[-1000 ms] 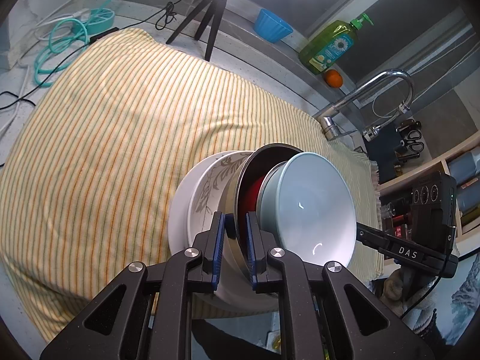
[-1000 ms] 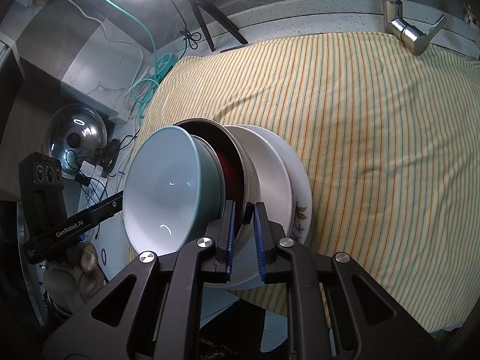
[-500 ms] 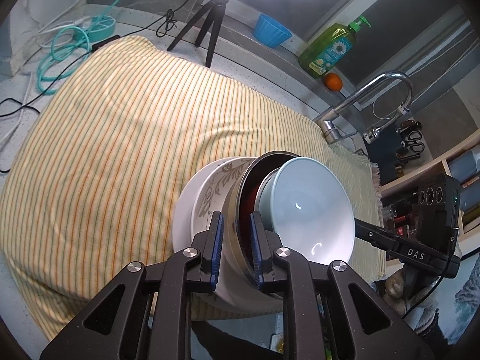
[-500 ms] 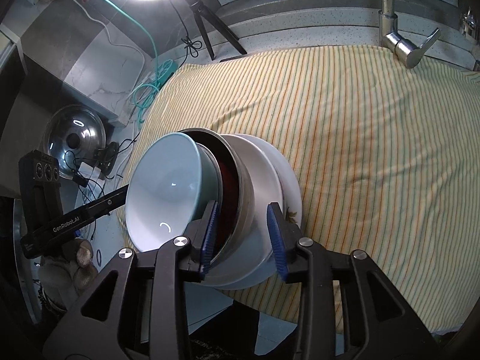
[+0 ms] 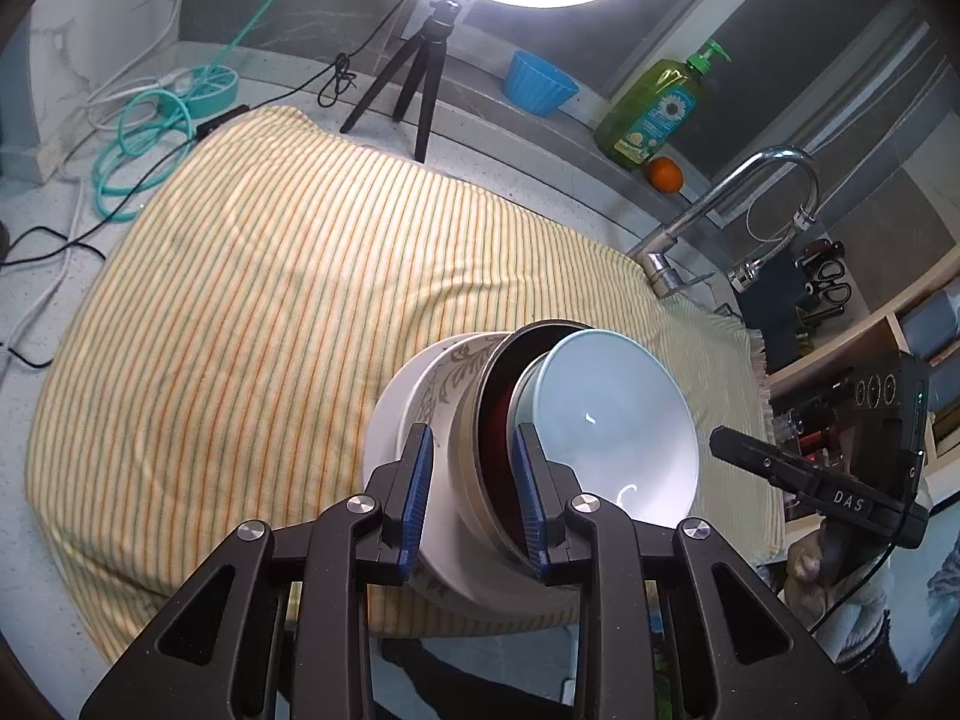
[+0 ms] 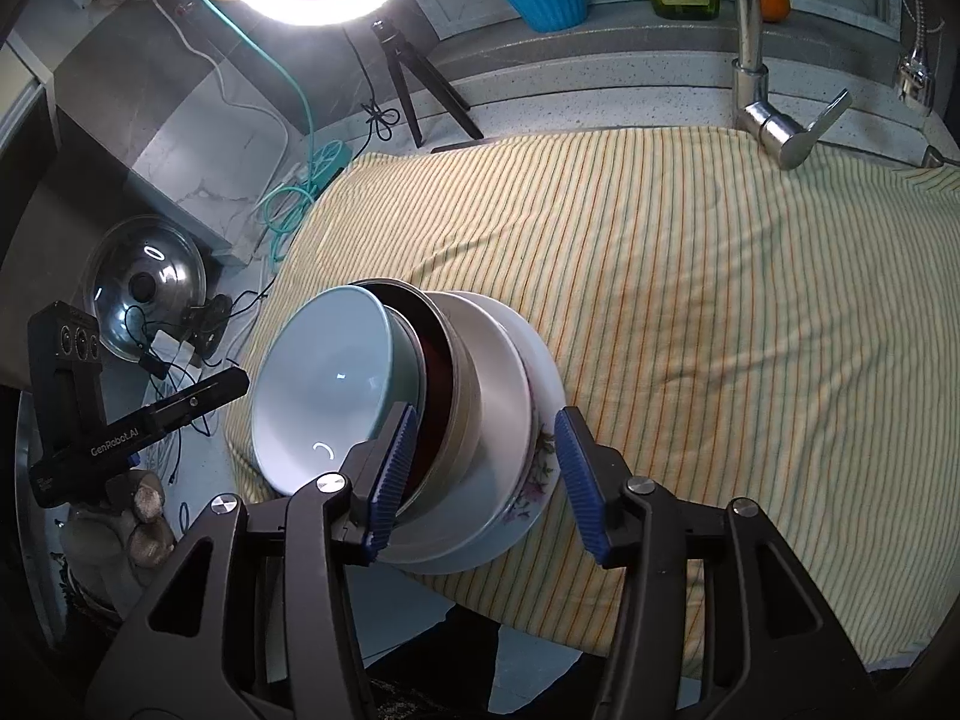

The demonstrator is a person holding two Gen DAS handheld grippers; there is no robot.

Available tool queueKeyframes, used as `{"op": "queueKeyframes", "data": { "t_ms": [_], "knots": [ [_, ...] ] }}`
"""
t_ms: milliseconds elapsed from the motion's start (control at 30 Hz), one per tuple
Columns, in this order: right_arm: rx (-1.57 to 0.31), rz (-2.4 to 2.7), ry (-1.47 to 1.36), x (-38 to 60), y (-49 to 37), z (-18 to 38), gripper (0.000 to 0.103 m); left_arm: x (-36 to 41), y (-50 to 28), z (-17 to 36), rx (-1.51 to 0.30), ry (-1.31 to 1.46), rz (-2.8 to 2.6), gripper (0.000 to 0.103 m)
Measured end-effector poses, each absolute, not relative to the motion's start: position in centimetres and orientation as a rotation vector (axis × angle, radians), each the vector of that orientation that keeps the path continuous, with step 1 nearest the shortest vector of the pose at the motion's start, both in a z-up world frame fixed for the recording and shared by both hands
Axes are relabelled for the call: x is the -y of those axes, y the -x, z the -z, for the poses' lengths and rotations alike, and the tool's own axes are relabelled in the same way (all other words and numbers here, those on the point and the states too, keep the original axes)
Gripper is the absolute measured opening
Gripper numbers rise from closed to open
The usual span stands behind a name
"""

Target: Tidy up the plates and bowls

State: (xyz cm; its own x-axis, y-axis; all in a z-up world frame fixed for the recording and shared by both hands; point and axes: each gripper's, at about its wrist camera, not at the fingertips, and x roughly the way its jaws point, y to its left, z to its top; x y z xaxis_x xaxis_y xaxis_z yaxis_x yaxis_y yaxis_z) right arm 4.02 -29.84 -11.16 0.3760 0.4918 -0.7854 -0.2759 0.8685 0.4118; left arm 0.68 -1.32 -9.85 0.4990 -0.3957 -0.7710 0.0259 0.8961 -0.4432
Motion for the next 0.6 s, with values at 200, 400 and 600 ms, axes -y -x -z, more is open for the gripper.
{"op": "queueKeyframes", "data": {
  "t_ms": [200,400,600],
  "knots": [
    [-1.031,-0.489,-0.187,30.4,-2.8,9.9,0.058,2.4,0.8,8.6,-0.989,0.324,0.247,0.044],
    [-0.973,-0.482,-0.177,31.1,-1.5,8.2,0.069,3.1,2.0,7.3,-0.961,0.282,0.226,0.054],
    [-0.879,-0.465,-0.127,31.5,0.5,5.5,0.081,3.9,3.7,5.5,-0.904,0.2,0.174,0.066]
  ]
}}
